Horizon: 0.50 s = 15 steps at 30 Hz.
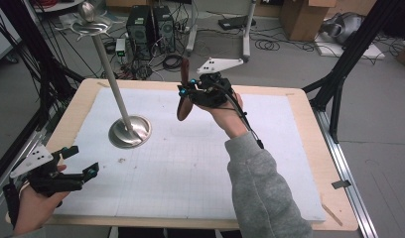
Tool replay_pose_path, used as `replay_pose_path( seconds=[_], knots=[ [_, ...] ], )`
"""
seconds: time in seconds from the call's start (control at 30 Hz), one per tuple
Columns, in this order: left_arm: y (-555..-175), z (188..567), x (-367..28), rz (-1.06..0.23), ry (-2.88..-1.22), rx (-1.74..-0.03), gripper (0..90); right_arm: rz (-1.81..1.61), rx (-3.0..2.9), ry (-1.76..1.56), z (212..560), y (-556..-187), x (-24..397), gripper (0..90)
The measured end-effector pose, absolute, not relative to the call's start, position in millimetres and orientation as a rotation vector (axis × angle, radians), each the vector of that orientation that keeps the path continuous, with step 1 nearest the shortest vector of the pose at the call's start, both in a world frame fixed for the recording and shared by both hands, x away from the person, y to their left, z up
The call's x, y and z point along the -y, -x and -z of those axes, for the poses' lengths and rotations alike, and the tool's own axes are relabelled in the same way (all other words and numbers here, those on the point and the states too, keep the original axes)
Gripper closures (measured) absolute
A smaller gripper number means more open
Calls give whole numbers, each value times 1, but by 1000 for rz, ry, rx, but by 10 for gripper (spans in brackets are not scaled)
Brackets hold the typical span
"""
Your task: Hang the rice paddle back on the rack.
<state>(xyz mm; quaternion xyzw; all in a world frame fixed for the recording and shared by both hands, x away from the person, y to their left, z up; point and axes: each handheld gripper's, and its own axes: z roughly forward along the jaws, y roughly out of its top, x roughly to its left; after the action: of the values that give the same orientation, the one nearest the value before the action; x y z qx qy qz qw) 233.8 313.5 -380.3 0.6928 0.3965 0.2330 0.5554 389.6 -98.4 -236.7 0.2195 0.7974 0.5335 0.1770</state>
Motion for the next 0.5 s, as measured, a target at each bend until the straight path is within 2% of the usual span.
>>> replay_pose_path(
  seconds=[0.5],
  knots=[
    [-235,382,-312,-543,-1639,-941,18,-1490,-2286,-551,208,-387,83,773]
  ],
)
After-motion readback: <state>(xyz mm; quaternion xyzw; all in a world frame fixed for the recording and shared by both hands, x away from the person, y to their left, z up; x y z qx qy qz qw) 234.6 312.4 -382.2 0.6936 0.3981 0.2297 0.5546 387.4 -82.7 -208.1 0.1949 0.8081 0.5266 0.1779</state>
